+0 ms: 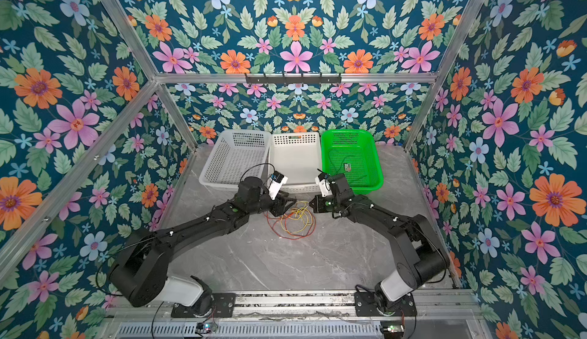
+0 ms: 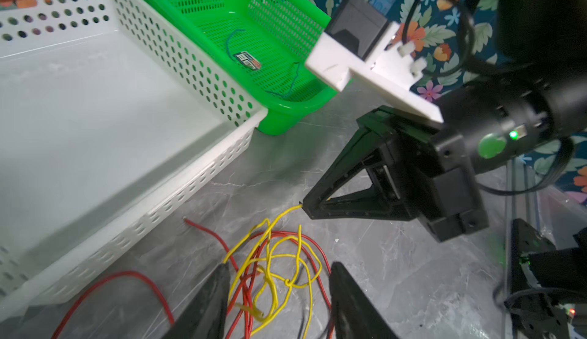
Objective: Untangle and sort cables by color
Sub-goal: Untie the cable from multiple cables.
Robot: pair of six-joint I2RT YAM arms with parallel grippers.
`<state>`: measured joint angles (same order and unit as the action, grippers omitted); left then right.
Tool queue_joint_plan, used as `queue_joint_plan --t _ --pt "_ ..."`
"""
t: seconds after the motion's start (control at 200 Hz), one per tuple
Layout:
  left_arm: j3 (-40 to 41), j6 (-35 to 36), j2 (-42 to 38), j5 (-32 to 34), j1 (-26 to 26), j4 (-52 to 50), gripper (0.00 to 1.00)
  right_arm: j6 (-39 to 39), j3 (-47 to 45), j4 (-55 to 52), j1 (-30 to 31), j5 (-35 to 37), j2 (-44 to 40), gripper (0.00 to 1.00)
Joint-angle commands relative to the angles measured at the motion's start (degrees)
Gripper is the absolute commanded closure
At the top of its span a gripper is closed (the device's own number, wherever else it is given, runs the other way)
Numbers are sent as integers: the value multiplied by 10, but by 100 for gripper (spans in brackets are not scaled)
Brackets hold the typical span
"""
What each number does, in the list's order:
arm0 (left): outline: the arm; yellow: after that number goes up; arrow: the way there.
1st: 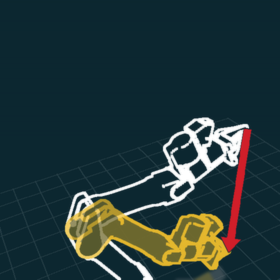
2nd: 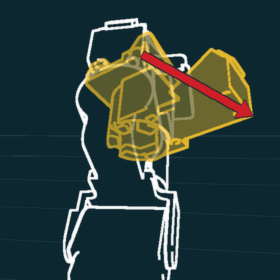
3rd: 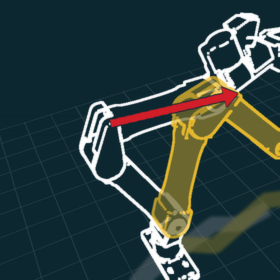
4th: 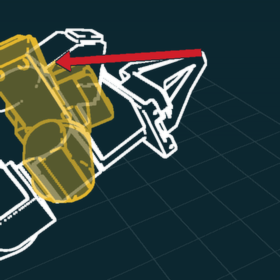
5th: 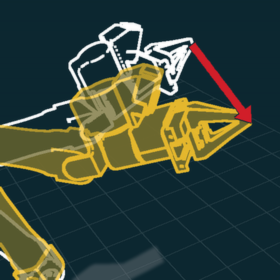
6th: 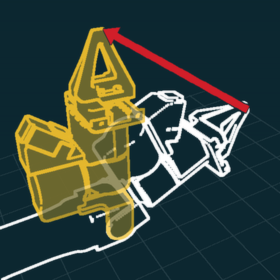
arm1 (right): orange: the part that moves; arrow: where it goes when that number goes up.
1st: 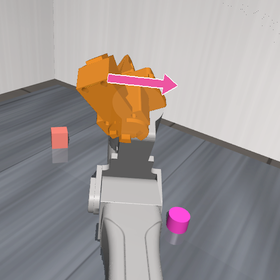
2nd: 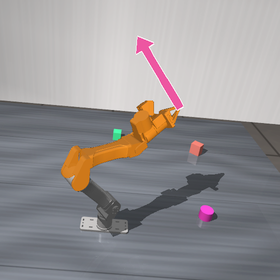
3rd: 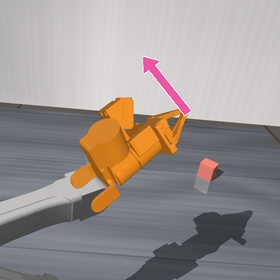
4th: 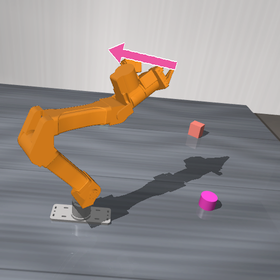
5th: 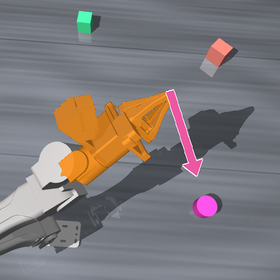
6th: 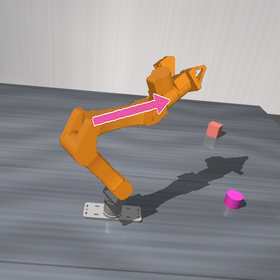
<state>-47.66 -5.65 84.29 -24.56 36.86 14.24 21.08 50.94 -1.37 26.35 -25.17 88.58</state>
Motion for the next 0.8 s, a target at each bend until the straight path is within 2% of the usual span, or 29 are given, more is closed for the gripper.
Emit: queue_joint_plan --t 0.0,0.45,0.795 --pt "-11 25 27 -20 7 32 46 -14 -3 -45 5 10 -28 100" --pt "-60 44 126 -22 62 72 48 -13 -18 -105 11 23 -147 100" --pt "-26 23 156 -21 69 113 70 -20 6 -146 10 58 -208 100"
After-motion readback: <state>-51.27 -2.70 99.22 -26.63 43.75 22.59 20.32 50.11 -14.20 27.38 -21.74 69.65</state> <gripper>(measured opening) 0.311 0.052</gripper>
